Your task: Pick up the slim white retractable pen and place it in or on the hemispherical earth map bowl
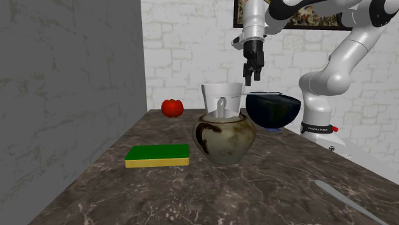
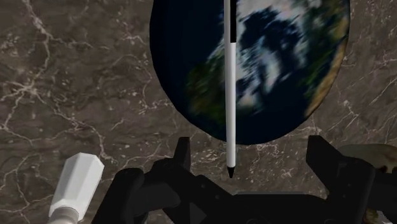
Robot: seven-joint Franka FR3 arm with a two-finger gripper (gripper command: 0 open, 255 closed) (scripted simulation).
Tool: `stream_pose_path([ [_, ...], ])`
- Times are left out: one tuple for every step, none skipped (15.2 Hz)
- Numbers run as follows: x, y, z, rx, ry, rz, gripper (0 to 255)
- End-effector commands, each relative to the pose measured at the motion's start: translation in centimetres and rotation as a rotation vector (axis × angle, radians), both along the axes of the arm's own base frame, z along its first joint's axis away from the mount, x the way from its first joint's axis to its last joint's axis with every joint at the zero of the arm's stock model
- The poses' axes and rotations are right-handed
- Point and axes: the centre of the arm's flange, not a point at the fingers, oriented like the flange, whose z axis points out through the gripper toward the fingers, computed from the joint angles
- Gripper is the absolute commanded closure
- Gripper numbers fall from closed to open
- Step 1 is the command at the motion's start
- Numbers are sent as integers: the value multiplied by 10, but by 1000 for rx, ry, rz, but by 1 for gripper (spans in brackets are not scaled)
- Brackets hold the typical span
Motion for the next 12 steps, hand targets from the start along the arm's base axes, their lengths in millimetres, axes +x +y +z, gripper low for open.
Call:
stream_pose_path([
  [0,0,0,0,0,0,0],
  [1,-4,13,0,0,0,0],
  [1,-7,25,0,0,0,0],
  [2,-11,38,0,0,0,0],
  [2,-14,48,0,0,0,0],
  [2,-14,48,0,0,0,0],
  [2,-14,48,0,0,0,0],
  [2,-14,48,0,0,0,0],
  [2,-14,48,0,0,0,0],
  [2,-14,48,0,0,0,0],
  [2,-14,48,0,0,0,0],
  [2,-14,48,0,0,0,0],
])
